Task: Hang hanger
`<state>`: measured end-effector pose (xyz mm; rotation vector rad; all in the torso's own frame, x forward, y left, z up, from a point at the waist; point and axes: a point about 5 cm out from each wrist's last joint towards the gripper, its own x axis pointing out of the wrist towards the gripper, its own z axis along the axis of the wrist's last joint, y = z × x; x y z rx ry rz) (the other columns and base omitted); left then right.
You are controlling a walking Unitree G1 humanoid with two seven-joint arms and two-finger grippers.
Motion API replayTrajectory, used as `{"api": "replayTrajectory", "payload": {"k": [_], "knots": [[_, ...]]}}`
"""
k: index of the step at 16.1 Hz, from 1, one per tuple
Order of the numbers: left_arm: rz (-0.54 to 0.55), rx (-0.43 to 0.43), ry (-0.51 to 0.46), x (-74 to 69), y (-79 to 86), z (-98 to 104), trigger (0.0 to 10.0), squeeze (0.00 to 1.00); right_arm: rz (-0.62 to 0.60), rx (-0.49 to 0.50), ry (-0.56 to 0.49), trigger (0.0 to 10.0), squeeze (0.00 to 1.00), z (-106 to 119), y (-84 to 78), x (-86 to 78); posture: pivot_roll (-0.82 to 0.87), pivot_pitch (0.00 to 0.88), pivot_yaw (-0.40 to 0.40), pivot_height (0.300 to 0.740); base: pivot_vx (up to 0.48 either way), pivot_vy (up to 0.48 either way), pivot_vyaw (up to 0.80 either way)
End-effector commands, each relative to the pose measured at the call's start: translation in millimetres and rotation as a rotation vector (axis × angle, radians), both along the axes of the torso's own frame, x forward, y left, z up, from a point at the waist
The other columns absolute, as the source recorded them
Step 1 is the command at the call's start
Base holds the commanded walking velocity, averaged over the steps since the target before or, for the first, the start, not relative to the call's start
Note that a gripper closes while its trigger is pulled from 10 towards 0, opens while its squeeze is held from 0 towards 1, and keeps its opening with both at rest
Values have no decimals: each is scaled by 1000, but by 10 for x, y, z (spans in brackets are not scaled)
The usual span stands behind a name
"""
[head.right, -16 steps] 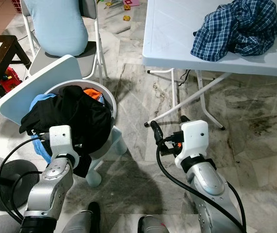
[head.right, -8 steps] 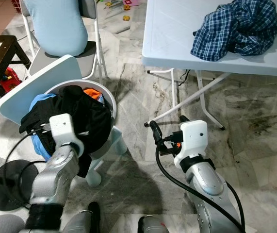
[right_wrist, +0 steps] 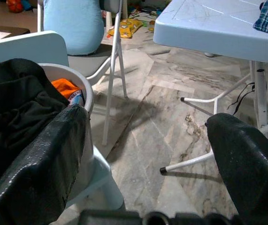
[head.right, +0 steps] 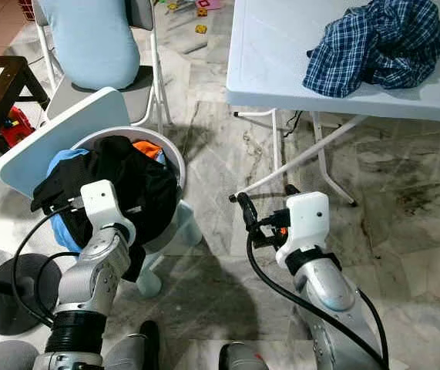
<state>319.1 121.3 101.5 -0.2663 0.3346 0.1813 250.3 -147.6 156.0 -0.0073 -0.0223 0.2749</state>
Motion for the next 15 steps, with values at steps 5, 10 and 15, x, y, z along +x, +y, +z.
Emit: {"api": "replayTrajectory", "payload": {"k": [5, 10, 15], "knots": [[41, -48, 40, -14, 52, -136, 0, 0, -2, -9, 16, 10000, 0, -26, -24, -19, -190, 267, -54, 740, 0, 0, 0], [55, -45, 13, 56, 75, -114, 0, 0, 1, -13, 19, 10000, 0, -26, -25, -24, -221, 282, -64, 740, 0, 0, 0], [64, 2, -53, 83, 109, -19, 0, 0, -16, -7, 29, 10000, 0, -73, -8, -81, -225, 290, -36, 740, 0, 0, 0]]}}
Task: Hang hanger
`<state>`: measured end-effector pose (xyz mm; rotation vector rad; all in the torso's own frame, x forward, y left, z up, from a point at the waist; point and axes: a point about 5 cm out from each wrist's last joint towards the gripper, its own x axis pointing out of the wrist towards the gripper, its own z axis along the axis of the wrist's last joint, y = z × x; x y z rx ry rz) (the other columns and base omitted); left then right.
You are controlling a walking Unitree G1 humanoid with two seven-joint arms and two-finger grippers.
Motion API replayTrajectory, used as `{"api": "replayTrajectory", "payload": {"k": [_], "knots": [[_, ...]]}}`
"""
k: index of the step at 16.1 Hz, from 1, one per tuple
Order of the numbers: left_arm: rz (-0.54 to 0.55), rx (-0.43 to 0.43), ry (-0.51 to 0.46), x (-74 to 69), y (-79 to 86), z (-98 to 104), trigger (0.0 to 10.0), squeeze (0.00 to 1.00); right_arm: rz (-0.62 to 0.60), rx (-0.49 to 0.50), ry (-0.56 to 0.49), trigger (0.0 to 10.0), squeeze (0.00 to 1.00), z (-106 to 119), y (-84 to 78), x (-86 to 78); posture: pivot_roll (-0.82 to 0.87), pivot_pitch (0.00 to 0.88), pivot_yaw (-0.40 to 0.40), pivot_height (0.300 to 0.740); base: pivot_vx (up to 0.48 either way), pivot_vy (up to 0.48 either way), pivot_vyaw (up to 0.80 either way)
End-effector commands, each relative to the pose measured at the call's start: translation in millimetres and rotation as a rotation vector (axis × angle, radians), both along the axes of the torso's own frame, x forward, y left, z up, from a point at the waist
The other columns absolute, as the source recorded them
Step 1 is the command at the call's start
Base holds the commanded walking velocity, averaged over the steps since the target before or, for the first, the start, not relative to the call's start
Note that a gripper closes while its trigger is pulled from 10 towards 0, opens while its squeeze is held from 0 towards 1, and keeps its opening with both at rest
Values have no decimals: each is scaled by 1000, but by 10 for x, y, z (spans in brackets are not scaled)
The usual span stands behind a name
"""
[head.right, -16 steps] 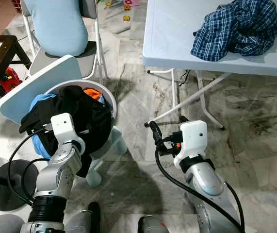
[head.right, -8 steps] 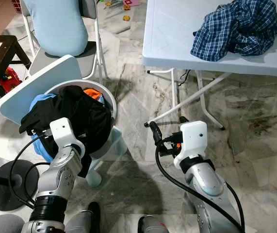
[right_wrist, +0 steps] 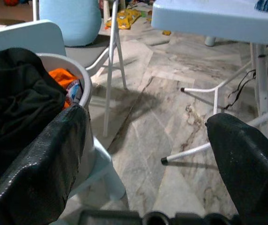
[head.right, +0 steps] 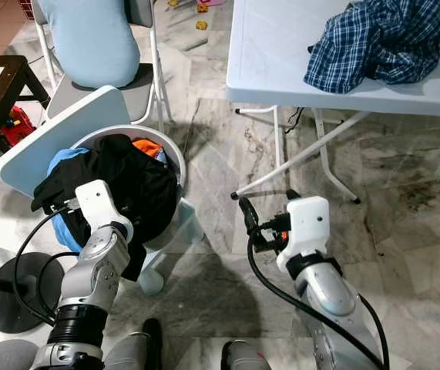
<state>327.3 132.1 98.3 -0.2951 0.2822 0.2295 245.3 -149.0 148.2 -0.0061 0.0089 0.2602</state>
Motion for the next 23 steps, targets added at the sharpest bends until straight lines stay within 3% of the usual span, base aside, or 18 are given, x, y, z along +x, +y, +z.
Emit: {"api": "replayTrajectory", "payload": {"k": [1, 17, 21, 23], "knots": [[10, 25, -7, 11, 16, 18, 0, 0, -2, -3, -2, 10000, 0, 4, 7, -27, -224, 290, -35, 740, 0, 0, 0], [22, 106, -81, 31, 59, 101, 0, 0, 1, -8, 0, 10000, 0, -10, 9, 7, -215, 274, -37, 740, 0, 0, 0], [6, 144, -109, 17, 54, 124, 0, 0, -2, -4, 8, 10000, 0, -30, 16, 4, -208, 276, -33, 740, 0, 0, 0], [-28, 212, -159, 13, 40, 182, 0, 0, -2, -2, 12, 10000, 0, -34, 17, 17, -206, 275, -32, 740, 0, 0, 0]]}}
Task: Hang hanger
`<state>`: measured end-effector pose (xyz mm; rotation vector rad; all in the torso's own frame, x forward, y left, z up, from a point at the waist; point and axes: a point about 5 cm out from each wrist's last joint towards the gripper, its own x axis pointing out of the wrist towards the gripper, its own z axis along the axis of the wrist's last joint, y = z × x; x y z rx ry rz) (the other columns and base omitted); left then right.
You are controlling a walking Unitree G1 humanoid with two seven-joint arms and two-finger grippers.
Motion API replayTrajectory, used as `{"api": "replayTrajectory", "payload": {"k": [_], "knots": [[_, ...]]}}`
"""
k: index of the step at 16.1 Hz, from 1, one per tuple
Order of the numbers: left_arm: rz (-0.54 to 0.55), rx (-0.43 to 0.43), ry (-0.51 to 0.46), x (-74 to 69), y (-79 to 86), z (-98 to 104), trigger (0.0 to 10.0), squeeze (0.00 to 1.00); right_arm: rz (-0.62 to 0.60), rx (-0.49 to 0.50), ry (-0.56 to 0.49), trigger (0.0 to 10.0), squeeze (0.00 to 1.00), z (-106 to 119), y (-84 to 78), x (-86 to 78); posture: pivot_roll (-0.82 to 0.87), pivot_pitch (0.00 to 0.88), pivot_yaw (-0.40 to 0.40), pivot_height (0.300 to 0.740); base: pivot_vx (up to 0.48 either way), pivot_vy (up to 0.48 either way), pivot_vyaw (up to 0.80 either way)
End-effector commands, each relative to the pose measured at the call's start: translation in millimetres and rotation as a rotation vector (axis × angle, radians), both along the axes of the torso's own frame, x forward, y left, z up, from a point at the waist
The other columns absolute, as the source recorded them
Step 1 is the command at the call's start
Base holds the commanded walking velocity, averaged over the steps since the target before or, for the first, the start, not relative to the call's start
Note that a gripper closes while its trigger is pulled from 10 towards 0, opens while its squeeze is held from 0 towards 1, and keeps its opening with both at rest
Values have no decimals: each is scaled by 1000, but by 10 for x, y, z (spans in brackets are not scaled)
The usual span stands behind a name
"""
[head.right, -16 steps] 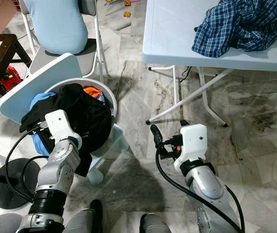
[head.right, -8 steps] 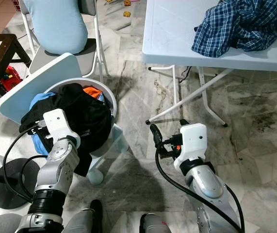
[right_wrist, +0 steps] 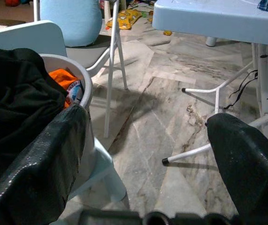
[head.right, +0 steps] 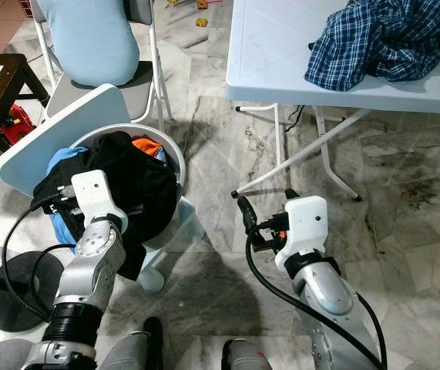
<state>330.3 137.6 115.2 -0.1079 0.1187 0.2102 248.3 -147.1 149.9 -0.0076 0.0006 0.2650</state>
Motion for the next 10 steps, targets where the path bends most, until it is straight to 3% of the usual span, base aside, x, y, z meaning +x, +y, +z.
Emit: {"api": "replayTrajectory", "payload": {"k": [1, 5, 8, 9, 10], "knots": [[-30, 47, -34, -27, -28, 36, 0, 0, -7, 0, 22, 10000, 0, -54, -1, -9, -204, 274, -31, 740, 0, 0, 0], [-130, 254, -45, -192, 99, -15, 0, 0, -31, 14, 38, 10000, 0, -109, -5, -10, -150, 254, -11, 740, 0, 0, 0], [-179, 441, -5, -345, 312, -133, 0, 0, 6, 55, 87, 10000, 0, -167, 32, 6, -132, 245, -26, 740, 0, 0, 0], [-194, 542, -12, -387, 352, -141, 0, 0, 1, 51, 99, 10000, 0, -172, 24, 38, -122, 243, -32, 740, 0, 0, 0], [-201, 563, -21, -394, 351, -136, 0, 0, -4, 45, 102, 10000, 0, -178, 18, 45, -122, 243, -32, 740, 0, 0, 0]]}}
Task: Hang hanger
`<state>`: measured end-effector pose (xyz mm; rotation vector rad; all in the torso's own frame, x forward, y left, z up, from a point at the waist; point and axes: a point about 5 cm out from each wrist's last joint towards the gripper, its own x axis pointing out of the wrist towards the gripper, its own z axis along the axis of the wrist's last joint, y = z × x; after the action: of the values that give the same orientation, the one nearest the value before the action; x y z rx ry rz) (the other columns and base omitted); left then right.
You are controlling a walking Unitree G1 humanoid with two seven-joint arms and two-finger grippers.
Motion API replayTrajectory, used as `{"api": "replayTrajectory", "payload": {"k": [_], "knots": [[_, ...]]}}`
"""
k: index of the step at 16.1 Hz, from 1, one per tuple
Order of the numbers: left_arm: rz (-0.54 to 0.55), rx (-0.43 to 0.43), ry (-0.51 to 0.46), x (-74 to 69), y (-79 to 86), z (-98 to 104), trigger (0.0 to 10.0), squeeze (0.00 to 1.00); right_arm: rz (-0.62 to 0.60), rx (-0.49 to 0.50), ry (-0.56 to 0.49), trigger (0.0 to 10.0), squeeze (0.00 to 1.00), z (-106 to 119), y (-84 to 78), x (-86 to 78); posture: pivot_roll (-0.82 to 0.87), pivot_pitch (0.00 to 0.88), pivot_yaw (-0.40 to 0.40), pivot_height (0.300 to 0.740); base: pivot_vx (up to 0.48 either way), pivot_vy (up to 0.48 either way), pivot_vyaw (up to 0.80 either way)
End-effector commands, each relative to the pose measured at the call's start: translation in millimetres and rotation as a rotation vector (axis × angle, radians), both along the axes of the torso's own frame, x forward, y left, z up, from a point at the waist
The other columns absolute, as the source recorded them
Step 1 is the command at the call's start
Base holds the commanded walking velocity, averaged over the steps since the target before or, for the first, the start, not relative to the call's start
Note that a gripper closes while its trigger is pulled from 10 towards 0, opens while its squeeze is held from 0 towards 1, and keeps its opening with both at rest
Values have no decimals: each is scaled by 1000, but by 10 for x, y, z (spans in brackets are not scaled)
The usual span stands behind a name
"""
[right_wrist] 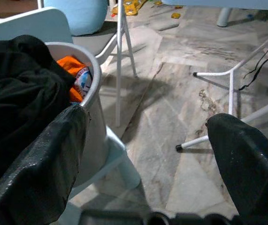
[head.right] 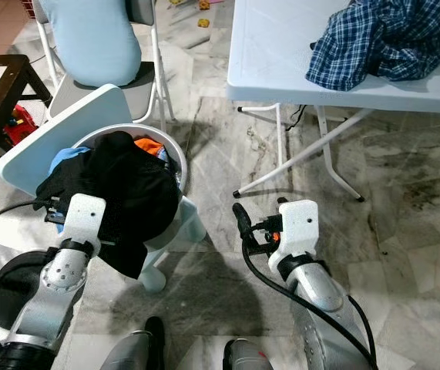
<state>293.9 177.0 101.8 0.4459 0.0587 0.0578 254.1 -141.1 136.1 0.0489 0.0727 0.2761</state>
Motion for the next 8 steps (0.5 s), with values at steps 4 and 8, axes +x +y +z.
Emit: {"api": "replayTrajectory", "payload": {"k": [4, 8], "knots": [[-105, -8, -75, -177, -161, 59, 0, 0, -30, 57, 54, 10000, 0, -67, -16, 25, -103, 239, -26, 740, 0, 0, 0], [-237, -121, -141, -218, -316, 328, 0, 0, -92, 65, 123, 10000, 0, -129, 12, 91, -29, 224, -10, 740, 0, 0, 0]]}}
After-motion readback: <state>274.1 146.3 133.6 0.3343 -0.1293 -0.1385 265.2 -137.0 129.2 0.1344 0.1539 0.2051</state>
